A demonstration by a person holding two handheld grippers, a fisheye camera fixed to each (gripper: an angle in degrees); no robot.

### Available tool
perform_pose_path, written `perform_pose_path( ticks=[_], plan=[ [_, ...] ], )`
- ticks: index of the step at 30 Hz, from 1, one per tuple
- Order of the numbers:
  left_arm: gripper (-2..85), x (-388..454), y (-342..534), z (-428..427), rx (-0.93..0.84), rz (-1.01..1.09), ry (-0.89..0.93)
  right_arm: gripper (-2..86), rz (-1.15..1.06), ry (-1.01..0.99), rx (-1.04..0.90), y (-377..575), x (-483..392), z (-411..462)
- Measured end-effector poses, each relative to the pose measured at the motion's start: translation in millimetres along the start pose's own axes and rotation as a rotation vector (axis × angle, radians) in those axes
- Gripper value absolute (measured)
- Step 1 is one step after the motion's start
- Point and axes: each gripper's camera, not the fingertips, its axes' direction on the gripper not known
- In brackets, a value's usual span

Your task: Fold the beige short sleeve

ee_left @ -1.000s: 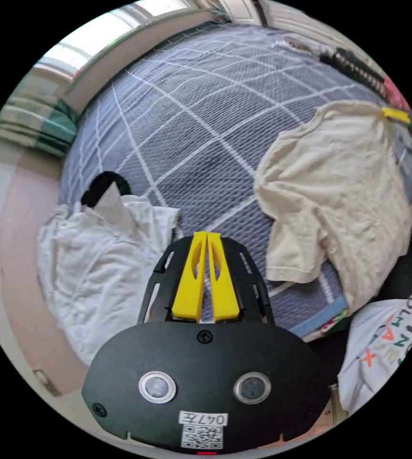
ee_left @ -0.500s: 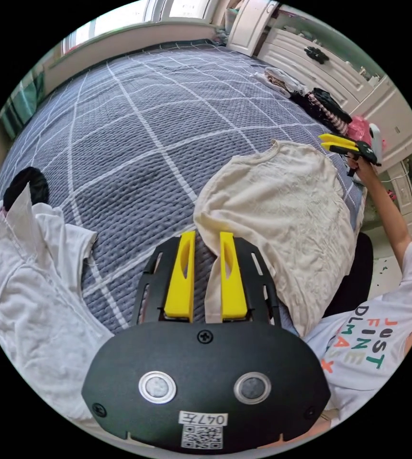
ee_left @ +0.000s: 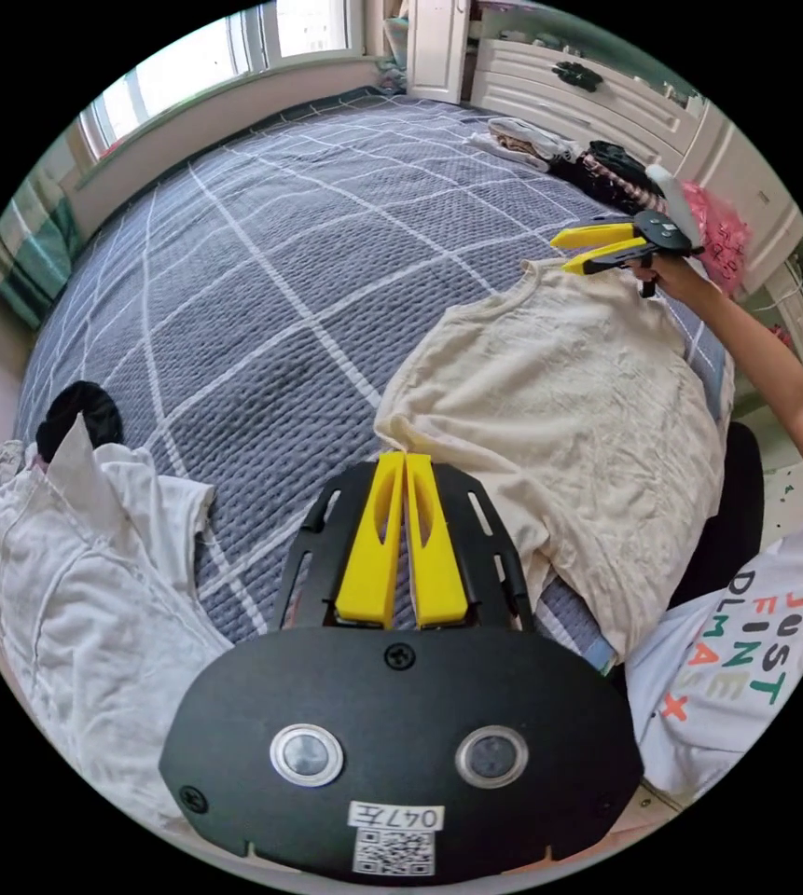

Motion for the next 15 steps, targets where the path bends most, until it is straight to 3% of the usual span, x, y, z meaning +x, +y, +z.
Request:
perform_pose_path(
  ticks=[2,6,9,15],
  plan=[
    [-0.9,4,2,-6,0.009,0.017,-0.098,9.1,-0.017,-0.014,0.026,-7,-3,2],
    [-0.8,10,6,-10,0.015,0.041,-0.089,6.7,-0.083,-0.059,-0.04,-22,-17,20],
    [-0.9,17,9,-9,0.009,0.064,-0.131,1.3,-0.163,0.033,-0.064,-23,-40,19],
    [-0.8,21,2,-3,0.008,0.086,-0.177,0.0,-0.298,0.284,-0.048,-29,-79,1]
  ],
)
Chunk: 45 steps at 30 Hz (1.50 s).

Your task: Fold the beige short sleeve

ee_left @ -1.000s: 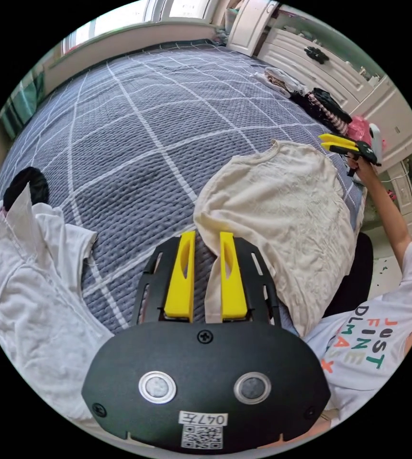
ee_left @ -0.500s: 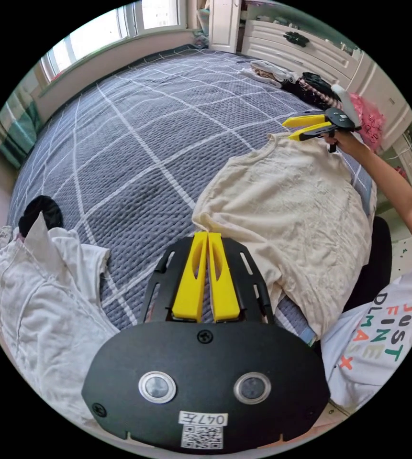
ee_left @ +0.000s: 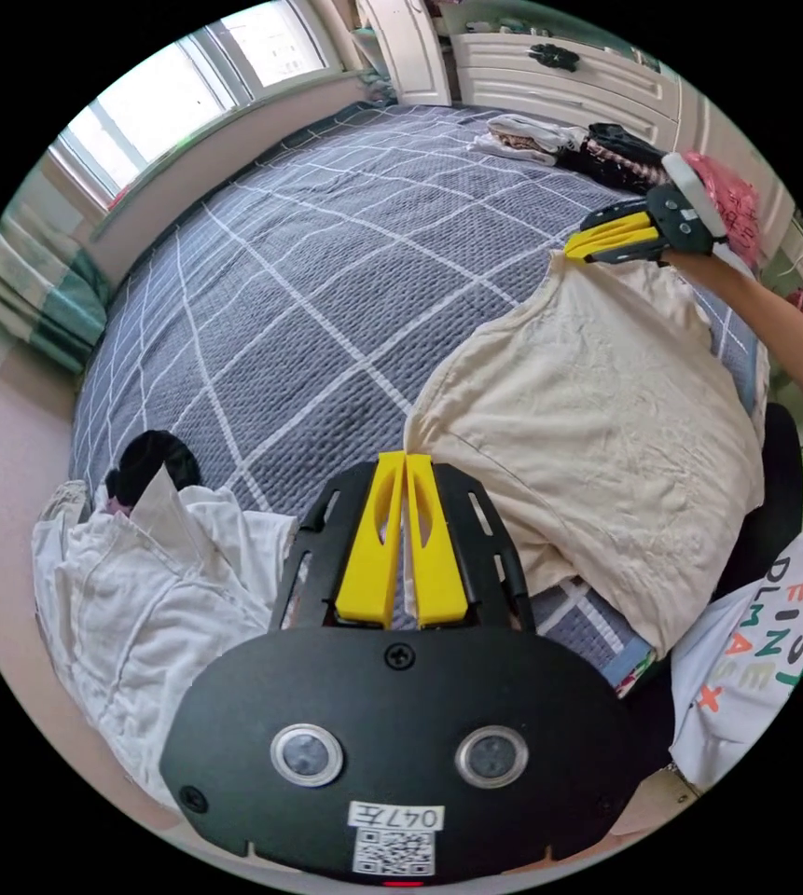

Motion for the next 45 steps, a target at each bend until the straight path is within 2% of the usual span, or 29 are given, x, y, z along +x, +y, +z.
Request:
perform_pose_path(
  ticks=[6,11,13,15,17,19,24,28,31,35,38,41,43,45],
  plan=[
    [-0.8,-9,-22,17,-0.037,0.026,-0.152,-0.1,0.061,0.138,-0.015,-26,28,1],
    [-0.7,-42,-32,59,-0.081,-0.087,-0.048,1.2,0.144,0.061,-0.1,-48,58,39],
    [-0.7,-53,-24,70,-0.064,-0.15,0.018,3.9,0.216,-0.057,-0.167,-47,67,58],
    [-0.7,-63,-8,73,-0.025,-0.204,0.049,5.5,0.278,-0.106,-0.103,-35,76,46],
    [-0.8,-72,22,62,0.045,-0.29,-0.066,6.9,0.33,-0.127,-0.006,-14,87,18],
    [-0.8,-71,48,49,0.087,-0.314,-0.109,8.3,0.381,-0.136,0.046,26,97,-22],
    [-0.8,-20,115,26,0.113,-0.302,0.16,9.0,0.507,-0.17,-0.011,128,81,-60],
    [-0.8,69,165,21,0.158,-0.231,0.319,7.4,0.576,-0.186,-0.067,188,52,-59],
    [-0.8,126,183,29,0.169,-0.168,0.362,1.5,0.607,-0.23,-0.02,198,41,-59],
    [-0.8,176,192,54,0.114,-0.134,0.375,0.1,0.605,-0.204,-0.028,193,40,-75],
    [-0.8,194,199,77,0.06,-0.133,0.391,0.3,0.574,-0.009,-0.061,192,50,-100],
    [-0.8,205,208,99,0.024,-0.141,0.437,2.9,0.581,-0.069,-0.16,199,64,-91],
    [-0.8,209,214,107,0.017,-0.162,0.445,8.4,0.619,-0.123,-0.305,208,60,-74],
    [-0.8,212,225,102,0.055,-0.172,0.458,10.3,0.669,-0.101,-0.234,218,48,-93]
  ],
)
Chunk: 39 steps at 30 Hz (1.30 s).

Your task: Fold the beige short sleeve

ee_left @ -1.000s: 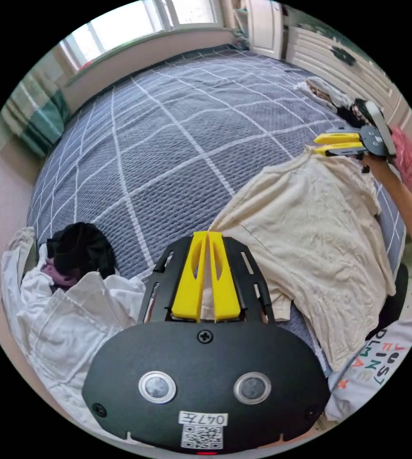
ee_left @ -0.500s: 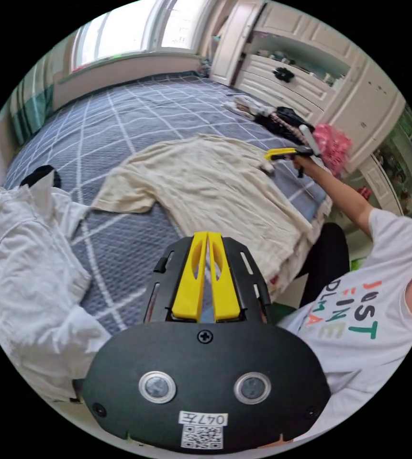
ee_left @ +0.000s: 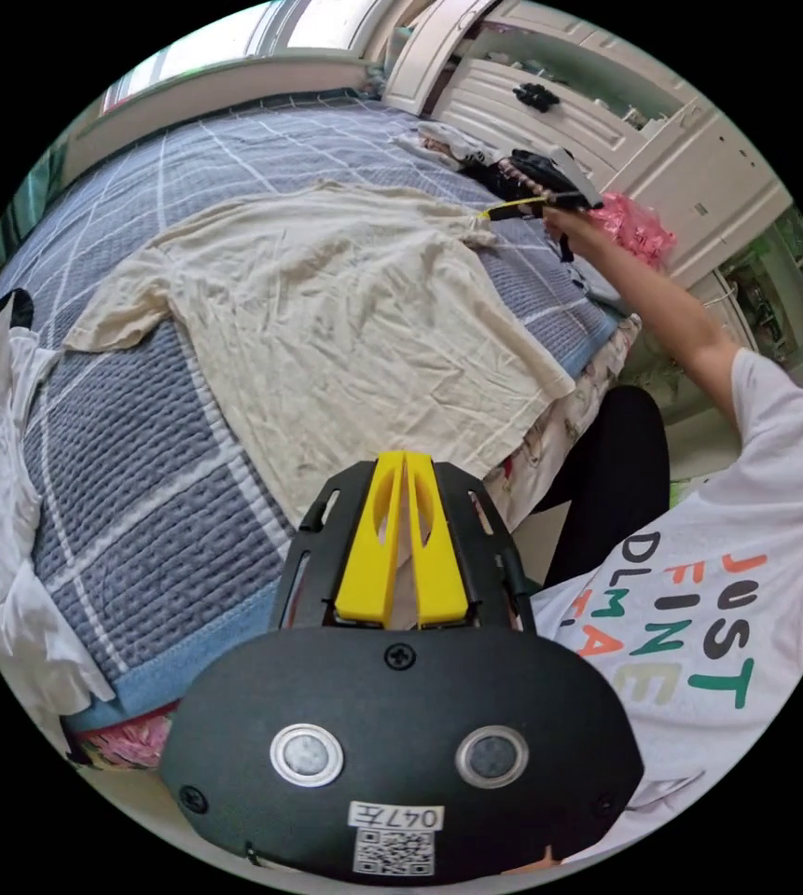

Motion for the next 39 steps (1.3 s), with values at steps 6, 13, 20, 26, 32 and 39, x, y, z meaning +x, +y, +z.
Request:
perform_pose_path(
  ticks=[6,13,20,26,32,39],
  plan=[
    [-0.7,13,61,-20,0.139,0.031,-0.049,11.8,-0.342,-0.307,0.219,122,-110,-91],
    [2.4,49,124,8,0.163,0.117,-0.181,9.1,-0.698,-0.045,0.128,246,-247,-98],
    [12.9,68,145,42,0.115,0.11,-0.236,0.0,-0.622,0.062,0.167,255,-261,-88],
    [9.3,79,154,63,0.154,0.067,-0.392,-0.6,-0.204,-0.249,0.215,256,-199,-98],
    [10.1,90,164,86,0.113,0.056,-0.51,-0.5,-0.118,-0.249,0.206,275,-193,-83],
    [1.1,85,169,104,0.172,0.007,-0.44,4.0,-0.153,-0.205,0.219,279,-214,-71]
  ],
)
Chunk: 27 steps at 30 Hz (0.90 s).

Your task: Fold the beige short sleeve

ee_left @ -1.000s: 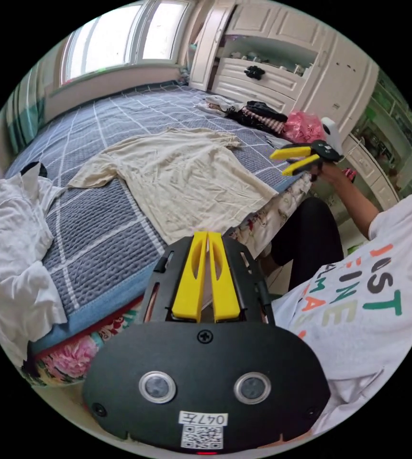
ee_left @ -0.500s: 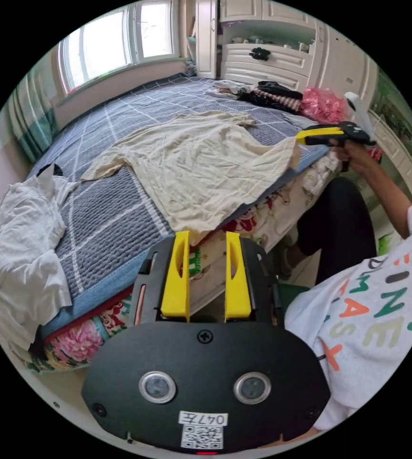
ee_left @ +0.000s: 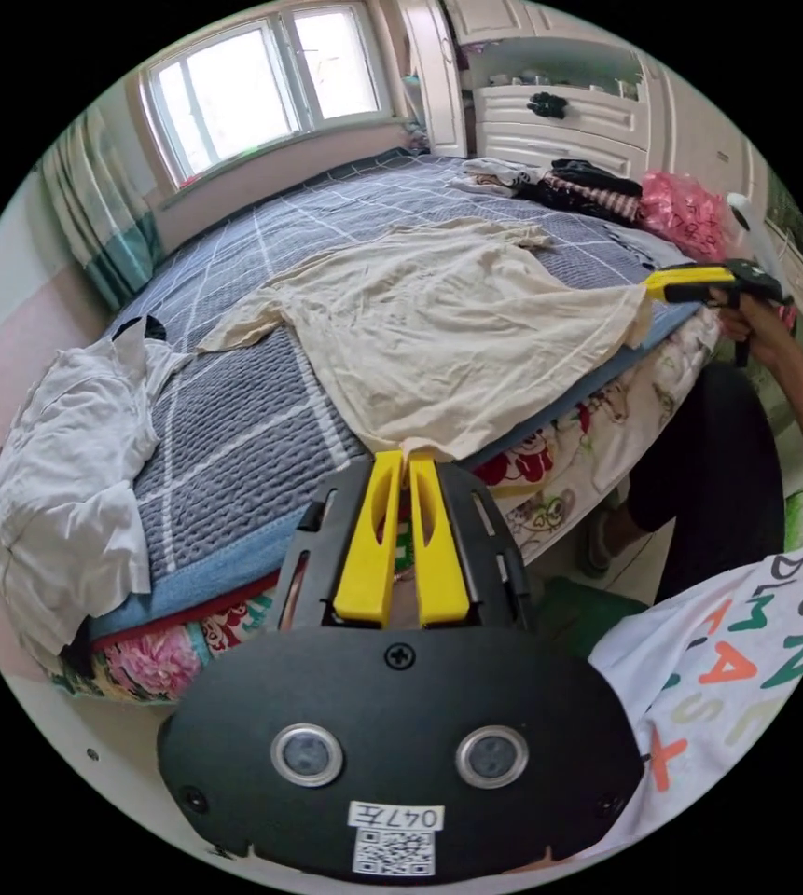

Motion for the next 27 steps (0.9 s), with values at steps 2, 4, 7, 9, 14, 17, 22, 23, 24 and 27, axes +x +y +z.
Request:
perform_pose_path(
  ticks=[2,4,7,9,14,17,22,23,24,27],
  plan=[
    [-0.2,-3,1,2,-0.002,-0.024,0.022,6.1,-0.033,0.014,-0.046,-1,-9,10],
    [-0.5,-6,3,1,0.004,-0.031,0.025,6.4,-0.069,0.04,-0.102,0,-23,27],
    [-0.7,-10,5,-6,0.018,-0.018,0.009,2.5,-0.116,0.091,-0.145,-2,-39,50],
    [-0.8,-14,3,-13,0.018,0.009,-0.009,0.6,-0.112,0.106,-0.126,-5,-45,58],
    [-0.8,-38,-10,-64,-0.001,0.152,-0.051,-0.3,-0.102,0.095,-0.049,-30,-63,29],
    [-0.7,-46,-11,-72,-0.129,0.22,0.001,-0.3,-0.134,0.178,-0.044,-36,-81,6],
    [0.4,-53,9,-20,-0.225,0.187,0.111,-0.1,-0.11,0.121,-0.243,-20,-77,79],
    [1.2,-56,16,-8,-0.246,0.156,0.147,0.0,-0.11,0.121,-0.259,-19,-78,87],
    [1.6,-58,19,-4,-0.248,0.138,0.164,0.2,-0.115,0.119,-0.283,-17,-79,100],
    [4.6,-75,36,-2,-0.224,0.054,0.218,3.3,-0.134,0.088,-0.34,-18,-82,123]
  ],
)
